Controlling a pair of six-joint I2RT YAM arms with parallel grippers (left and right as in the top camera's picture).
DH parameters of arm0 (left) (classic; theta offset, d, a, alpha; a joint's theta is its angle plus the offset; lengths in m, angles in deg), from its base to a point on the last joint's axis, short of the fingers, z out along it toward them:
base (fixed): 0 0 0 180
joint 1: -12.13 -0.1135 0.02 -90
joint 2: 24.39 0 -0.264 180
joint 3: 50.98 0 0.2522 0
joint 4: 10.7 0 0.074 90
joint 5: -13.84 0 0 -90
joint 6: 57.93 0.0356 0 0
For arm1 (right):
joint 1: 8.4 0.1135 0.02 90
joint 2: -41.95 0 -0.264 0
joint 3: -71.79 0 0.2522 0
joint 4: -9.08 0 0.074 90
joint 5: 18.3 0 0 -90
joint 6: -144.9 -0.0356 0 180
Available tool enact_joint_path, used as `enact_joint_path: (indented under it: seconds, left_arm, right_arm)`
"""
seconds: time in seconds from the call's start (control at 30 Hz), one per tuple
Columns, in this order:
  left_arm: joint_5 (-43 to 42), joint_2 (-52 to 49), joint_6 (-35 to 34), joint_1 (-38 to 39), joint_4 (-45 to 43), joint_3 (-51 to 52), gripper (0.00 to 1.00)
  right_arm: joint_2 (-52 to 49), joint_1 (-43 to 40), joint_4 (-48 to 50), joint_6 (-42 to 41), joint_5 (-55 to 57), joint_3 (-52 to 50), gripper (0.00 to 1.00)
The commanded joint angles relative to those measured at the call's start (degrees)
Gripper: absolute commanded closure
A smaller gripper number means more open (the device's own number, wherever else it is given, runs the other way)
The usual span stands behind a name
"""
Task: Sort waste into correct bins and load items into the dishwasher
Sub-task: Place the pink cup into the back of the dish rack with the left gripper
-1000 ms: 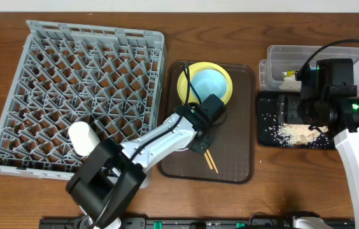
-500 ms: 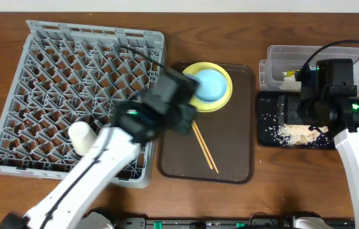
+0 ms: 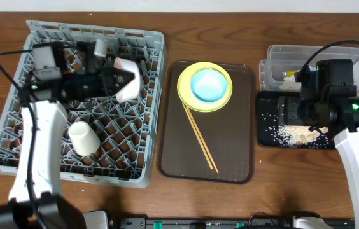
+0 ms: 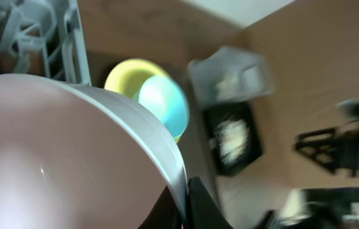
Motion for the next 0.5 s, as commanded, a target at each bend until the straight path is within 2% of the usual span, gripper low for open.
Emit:
enact_joint_path:
  seconds: [0.0,0.4,0.47]
  left_arm:
    - [-16.41,-4.68,0.76,-4.52,-1.97,-0.68,0.94]
    - [-18.56,-16.55,0.59,-13.33,-3.28,-0.68,0.94]
    - [-13.99,-17.22,0.59,-14.51,-3.17,-0.46,0.94]
  right_arm:
    - [0.57,-0.26,-0.11,0.74,-0.07,0.35,0.25]
    - [0.57,-0.26,-0.52,0.72,-0.07,0.35,0.26]
    - [0.57,-0.26,-0.61,0.72,-0.07,0.35,0.27]
